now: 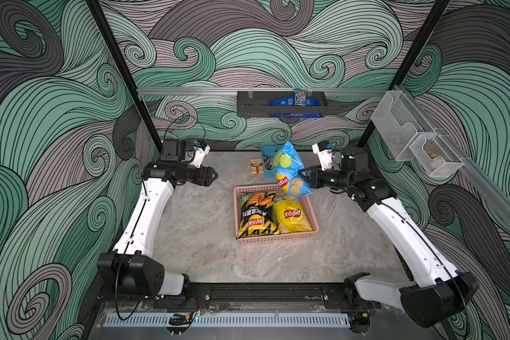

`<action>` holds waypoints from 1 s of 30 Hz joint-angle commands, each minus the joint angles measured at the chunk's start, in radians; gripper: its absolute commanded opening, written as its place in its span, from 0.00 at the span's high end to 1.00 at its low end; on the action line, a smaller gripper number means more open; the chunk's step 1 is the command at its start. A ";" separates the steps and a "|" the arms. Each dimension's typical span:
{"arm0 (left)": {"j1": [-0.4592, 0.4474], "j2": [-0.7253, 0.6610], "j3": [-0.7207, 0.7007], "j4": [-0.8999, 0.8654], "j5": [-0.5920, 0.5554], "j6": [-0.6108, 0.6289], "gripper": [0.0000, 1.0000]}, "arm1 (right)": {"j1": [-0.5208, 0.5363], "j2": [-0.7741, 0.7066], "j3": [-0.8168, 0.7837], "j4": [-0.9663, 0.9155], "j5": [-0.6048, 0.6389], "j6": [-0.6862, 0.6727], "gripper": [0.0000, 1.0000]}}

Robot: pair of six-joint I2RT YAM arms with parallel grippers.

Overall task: Put the potato chips into the basket
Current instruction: Pick up the potato chip from the center of the board, then place the potato chip in the basket.

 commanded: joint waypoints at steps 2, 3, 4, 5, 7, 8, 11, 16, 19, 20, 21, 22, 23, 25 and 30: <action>0.017 -0.106 -0.245 0.154 0.019 0.044 0.27 | -0.072 -0.062 -0.168 0.113 -0.237 0.133 1.00; 0.018 -0.119 -0.301 0.170 0.023 0.053 0.27 | -0.085 -0.072 -0.202 0.138 -0.268 0.160 1.00; 0.020 -0.129 -0.353 0.179 0.032 0.061 0.27 | -0.097 -0.081 -0.238 0.165 -0.291 0.189 1.00; 0.020 -0.133 -0.394 0.184 0.046 0.073 0.27 | -0.108 -0.089 -0.269 0.191 -0.311 0.216 1.00; 0.021 -0.134 -0.454 0.183 0.072 0.079 0.27 | -0.131 -0.105 -0.338 0.253 -0.360 0.285 1.00; 0.022 -0.132 -0.477 0.190 0.082 0.076 0.27 | -0.138 -0.111 -0.377 0.300 -0.385 0.325 1.00; 0.025 -0.119 -0.495 0.192 0.103 0.062 0.28 | -0.154 -0.124 -0.487 0.464 -0.460 0.463 1.00; 0.031 -0.142 -0.496 0.219 0.097 0.045 0.28 | -0.176 -0.133 -0.599 0.667 -0.472 0.602 1.00; 0.033 -0.149 -0.499 0.223 0.097 0.043 0.28 | -0.193 -0.117 -0.616 0.697 -0.474 0.620 1.00; 0.034 -0.148 -0.499 0.224 0.097 0.043 0.28 | -0.198 -0.111 -0.623 0.711 -0.479 0.633 1.00; 0.033 -0.146 -0.499 0.224 0.096 0.043 0.28 | -0.204 -0.106 -0.628 0.740 -0.482 0.648 1.00; 0.034 -0.146 -0.498 0.224 0.096 0.043 0.28 | -0.209 -0.102 -0.631 0.759 -0.484 0.662 1.00; 0.034 -0.145 -0.498 0.223 0.096 0.043 0.28 | -0.216 -0.097 -0.631 0.771 -0.485 0.668 1.00; 0.034 -0.141 -0.498 0.222 0.095 0.043 0.28 | -0.227 -0.086 -0.629 0.781 -0.480 0.672 1.00; 0.034 -0.141 -0.498 0.222 0.094 0.043 0.28 | -0.229 -0.063 -0.651 0.823 -0.476 0.691 1.00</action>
